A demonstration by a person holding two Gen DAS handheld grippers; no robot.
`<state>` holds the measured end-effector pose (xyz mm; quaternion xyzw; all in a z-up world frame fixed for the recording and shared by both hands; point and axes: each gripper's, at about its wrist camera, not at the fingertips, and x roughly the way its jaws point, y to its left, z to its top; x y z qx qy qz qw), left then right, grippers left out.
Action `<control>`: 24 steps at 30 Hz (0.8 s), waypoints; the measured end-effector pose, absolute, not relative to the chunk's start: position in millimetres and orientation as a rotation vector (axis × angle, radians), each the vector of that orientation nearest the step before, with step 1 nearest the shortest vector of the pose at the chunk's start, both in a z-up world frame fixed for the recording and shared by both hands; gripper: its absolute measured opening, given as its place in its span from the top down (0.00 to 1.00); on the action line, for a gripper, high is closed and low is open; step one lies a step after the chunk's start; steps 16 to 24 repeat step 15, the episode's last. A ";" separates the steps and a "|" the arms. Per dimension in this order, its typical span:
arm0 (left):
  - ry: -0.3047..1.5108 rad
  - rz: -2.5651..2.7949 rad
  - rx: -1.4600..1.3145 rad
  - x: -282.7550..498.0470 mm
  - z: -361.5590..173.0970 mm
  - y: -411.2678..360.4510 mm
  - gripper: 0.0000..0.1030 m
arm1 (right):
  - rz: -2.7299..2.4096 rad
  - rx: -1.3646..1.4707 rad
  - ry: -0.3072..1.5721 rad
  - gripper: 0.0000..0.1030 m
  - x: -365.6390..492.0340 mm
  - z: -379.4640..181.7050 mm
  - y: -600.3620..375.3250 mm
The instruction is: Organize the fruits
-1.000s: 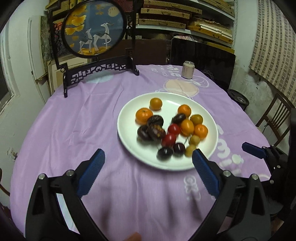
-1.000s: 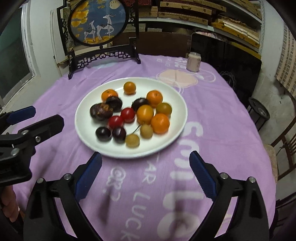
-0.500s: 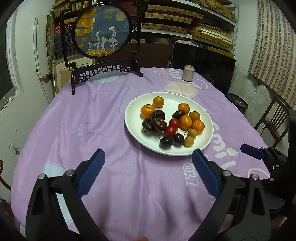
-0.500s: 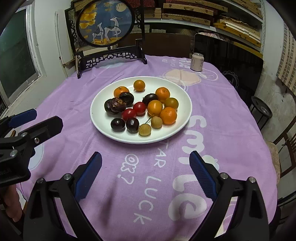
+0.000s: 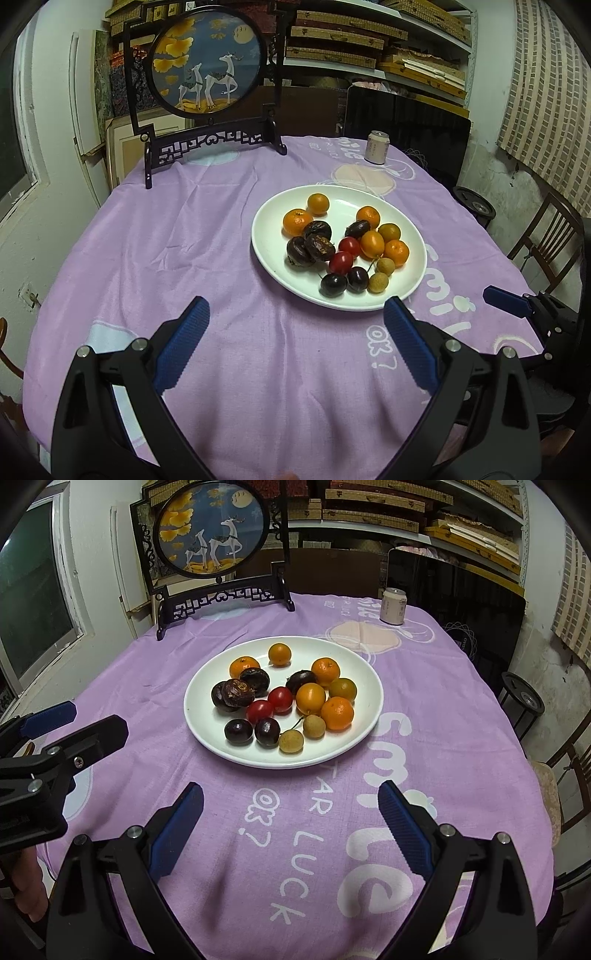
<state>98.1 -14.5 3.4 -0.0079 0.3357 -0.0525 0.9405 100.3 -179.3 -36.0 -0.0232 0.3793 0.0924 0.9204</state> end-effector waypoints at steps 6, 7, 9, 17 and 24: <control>0.687 -0.107 -0.017 99.6 3.7 -12.6 0.06 | 0.192 -0.046 0.779 0.07 100.1 -35.5 -179.1; 0.690 -0.105 -0.018 99.6 3.3 -12.9 0.06 | 0.192 -0.047 0.779 0.07 100.2 -35.5 -179.0; 0.694 -0.099 -0.025 100.4 2.3 -11.2 0.06 | 0.191 -0.048 0.779 0.07 100.1 -35.4 -178.9; 0.704 -0.100 -0.040 104.9 -0.2 -8.3 0.06 | 0.192 -0.045 0.780 0.07 100.2 -35.1 -178.5; 0.704 -0.100 -0.040 104.9 -0.2 -8.3 0.06 | 0.192 -0.045 0.780 0.07 100.2 -35.1 -178.5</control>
